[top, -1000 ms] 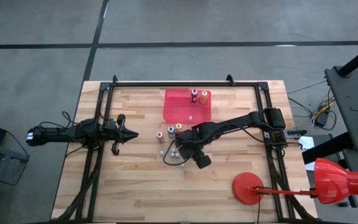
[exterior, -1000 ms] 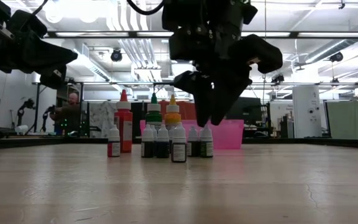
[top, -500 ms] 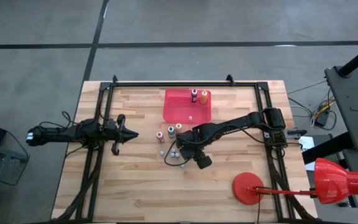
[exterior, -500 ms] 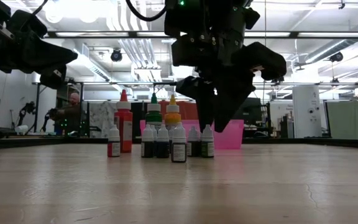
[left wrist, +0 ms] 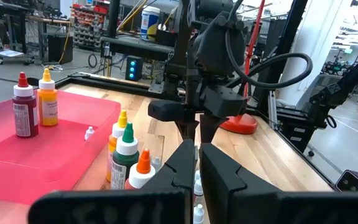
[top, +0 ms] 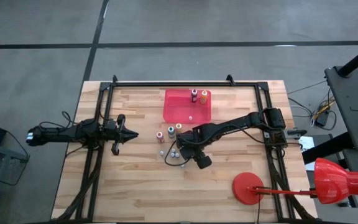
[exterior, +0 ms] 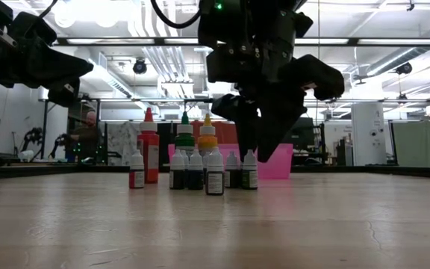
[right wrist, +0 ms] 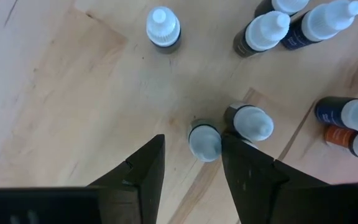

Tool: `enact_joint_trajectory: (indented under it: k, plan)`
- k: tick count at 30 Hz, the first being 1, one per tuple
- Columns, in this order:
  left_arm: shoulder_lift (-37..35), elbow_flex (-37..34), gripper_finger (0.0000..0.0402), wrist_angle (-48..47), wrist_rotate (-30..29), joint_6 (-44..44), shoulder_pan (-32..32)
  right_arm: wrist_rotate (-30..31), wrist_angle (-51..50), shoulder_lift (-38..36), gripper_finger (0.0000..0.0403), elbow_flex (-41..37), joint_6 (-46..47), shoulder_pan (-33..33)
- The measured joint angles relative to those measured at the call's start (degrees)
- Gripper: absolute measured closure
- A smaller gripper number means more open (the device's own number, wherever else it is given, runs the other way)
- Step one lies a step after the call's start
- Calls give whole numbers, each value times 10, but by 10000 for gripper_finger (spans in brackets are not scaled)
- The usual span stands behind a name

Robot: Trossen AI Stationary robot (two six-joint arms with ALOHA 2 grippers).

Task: Pick & Place food coloring
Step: Put the small green food coloring bottle into the pink bin

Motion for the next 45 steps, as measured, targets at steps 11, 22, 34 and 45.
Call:
enact_joint_trajectory:
  k: [11, 22, 34, 45]
  plan:
    - [0, 0, 402, 0, 0, 0, 0, 0, 10, 0, 275, -1, -2, 0]
    - [0, 0, 402, 0, 0, 0, 0, 0, 12, 0, 303, -1, -2, 0]
    - [0, 0, 402, 0, 0, 0, 0, 0, 12, 0, 344, -2, -2, 0]
    - [0, 0, 402, 0, 0, 0, 0, 0, 5, -2, 348, -1, -2, 0]
